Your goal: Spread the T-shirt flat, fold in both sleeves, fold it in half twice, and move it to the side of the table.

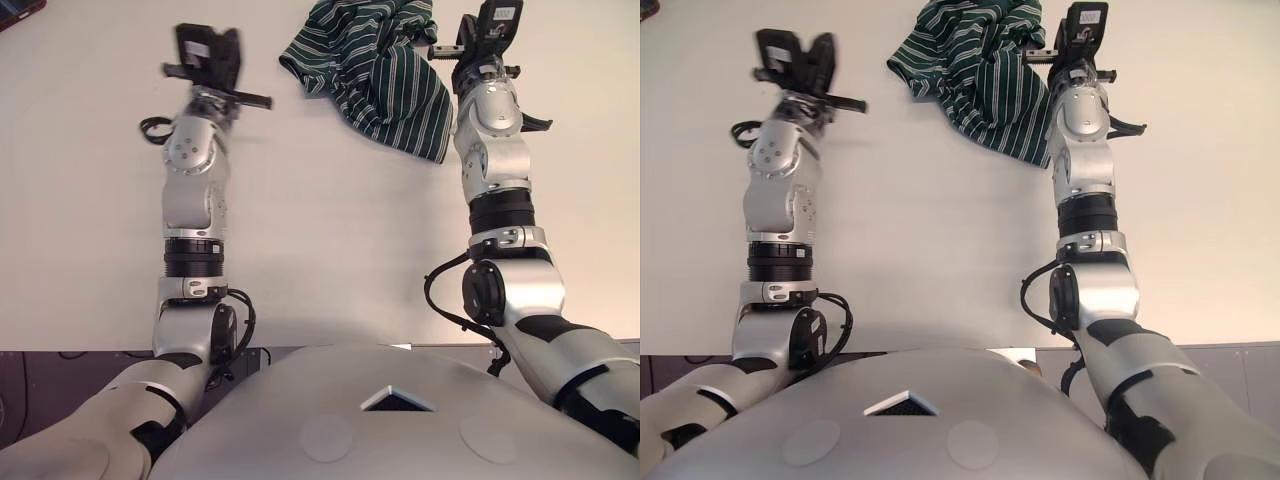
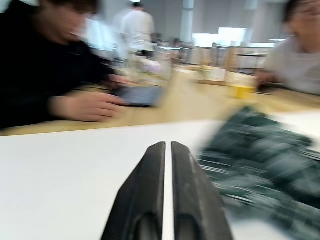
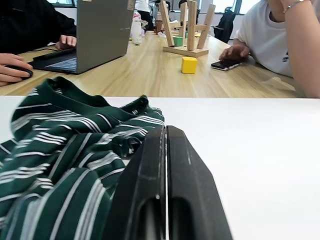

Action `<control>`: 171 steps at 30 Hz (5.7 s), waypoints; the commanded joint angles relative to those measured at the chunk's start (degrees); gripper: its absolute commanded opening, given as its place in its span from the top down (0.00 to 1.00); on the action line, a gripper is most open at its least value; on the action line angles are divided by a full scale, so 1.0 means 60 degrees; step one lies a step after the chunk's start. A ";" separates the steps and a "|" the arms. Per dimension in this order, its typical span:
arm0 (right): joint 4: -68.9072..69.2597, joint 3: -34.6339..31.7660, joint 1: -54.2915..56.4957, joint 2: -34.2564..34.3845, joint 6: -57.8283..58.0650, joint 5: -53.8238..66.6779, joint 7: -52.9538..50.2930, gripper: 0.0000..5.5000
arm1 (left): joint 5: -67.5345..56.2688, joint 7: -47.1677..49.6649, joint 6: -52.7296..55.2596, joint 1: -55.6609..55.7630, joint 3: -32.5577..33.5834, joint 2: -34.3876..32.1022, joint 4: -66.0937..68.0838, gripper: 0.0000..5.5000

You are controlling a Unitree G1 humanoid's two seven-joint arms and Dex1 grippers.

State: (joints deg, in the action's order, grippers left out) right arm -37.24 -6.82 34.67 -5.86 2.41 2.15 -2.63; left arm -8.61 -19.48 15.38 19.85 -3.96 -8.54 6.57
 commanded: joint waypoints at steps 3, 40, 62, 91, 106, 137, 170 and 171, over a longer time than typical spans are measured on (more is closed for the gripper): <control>-0.1193 -0.0265 0.0841 -0.0786 -0.0489 -0.0117 -0.0055 1.00 | 0.0152 -0.2006 0.2006 0.0743 -0.2647 0.0085 -0.0839 0.80; 0.0999 0.3928 -0.0740 -0.2129 0.2016 -0.1984 0.7762 1.00 | 0.2559 -0.4347 0.1027 0.0473 -0.4926 -0.1417 0.0540 0.65; 0.0815 0.2312 0.0145 -0.1632 0.2132 -0.0586 0.6499 1.00 | 0.0678 -0.3982 0.0994 0.0390 -0.2364 -0.0895 0.0298 0.99; 0.3775 0.4479 -0.1643 -0.0140 0.4930 0.2058 0.8117 0.49 | -0.1626 -0.3854 0.1972 0.0323 0.1406 -0.4579 -0.1641 1.00; 0.0451 0.4546 0.0031 0.1491 0.3578 0.0882 0.6945 0.49 | -0.1434 -0.3277 0.1171 0.0853 0.1255 -0.3438 -0.0579 1.00; -0.0381 0.1971 0.1242 -0.0323 0.3184 0.1277 0.8529 0.99 | -0.1747 -0.2491 0.0947 0.0852 0.1916 -0.2908 -0.0586 1.00; -0.6697 -0.0812 0.9274 -0.2139 -0.1125 0.0335 0.4188 0.99 | 0.1187 -0.1996 -0.2276 1.2073 0.1712 -0.3849 1.1629 1.00; -0.6677 -0.0804 0.9305 -0.2151 -0.1158 0.0289 0.4479 0.99 | 0.1315 -0.2375 -0.2290 1.2157 0.1611 -0.3924 1.1600 1.00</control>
State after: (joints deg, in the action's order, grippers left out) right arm -77.18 -11.27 88.09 -18.64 -3.77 4.56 22.32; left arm -2.45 -31.21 2.44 89.78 6.47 -31.06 76.16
